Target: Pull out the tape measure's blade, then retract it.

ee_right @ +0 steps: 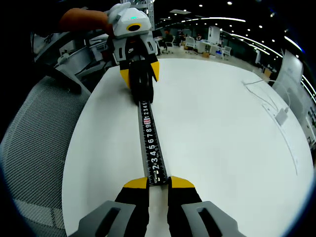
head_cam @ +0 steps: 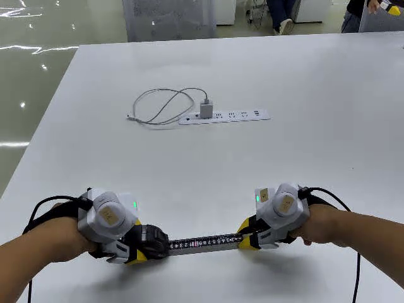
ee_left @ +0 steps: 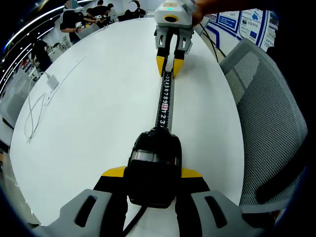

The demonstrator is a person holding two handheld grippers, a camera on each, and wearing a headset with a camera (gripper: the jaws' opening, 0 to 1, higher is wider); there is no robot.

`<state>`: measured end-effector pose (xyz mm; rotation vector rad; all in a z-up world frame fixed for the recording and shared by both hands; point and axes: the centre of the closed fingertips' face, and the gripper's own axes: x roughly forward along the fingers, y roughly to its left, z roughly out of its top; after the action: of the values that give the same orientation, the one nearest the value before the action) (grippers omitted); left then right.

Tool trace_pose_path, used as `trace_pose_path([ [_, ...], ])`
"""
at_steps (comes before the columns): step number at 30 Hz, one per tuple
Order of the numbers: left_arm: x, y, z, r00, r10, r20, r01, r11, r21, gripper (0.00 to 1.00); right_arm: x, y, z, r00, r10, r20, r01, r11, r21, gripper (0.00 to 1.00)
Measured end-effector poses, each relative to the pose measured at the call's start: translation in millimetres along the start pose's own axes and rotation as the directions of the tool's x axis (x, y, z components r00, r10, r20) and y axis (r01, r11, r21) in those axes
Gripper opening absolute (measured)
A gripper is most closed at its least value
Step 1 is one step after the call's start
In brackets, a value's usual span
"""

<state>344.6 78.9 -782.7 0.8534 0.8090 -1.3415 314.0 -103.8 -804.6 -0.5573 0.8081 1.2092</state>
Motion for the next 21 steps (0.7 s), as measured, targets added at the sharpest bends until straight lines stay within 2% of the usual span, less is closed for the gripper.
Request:
trace_pose_path([
  [21,0.0,0.6,0.0,1.0000,0.000,0.001,0.000,1.000,0.003,0.32,-0.6,-1.0,-2.6,1.0000,0.000,-0.006,0.000,1.000,0.003,0.09],
])
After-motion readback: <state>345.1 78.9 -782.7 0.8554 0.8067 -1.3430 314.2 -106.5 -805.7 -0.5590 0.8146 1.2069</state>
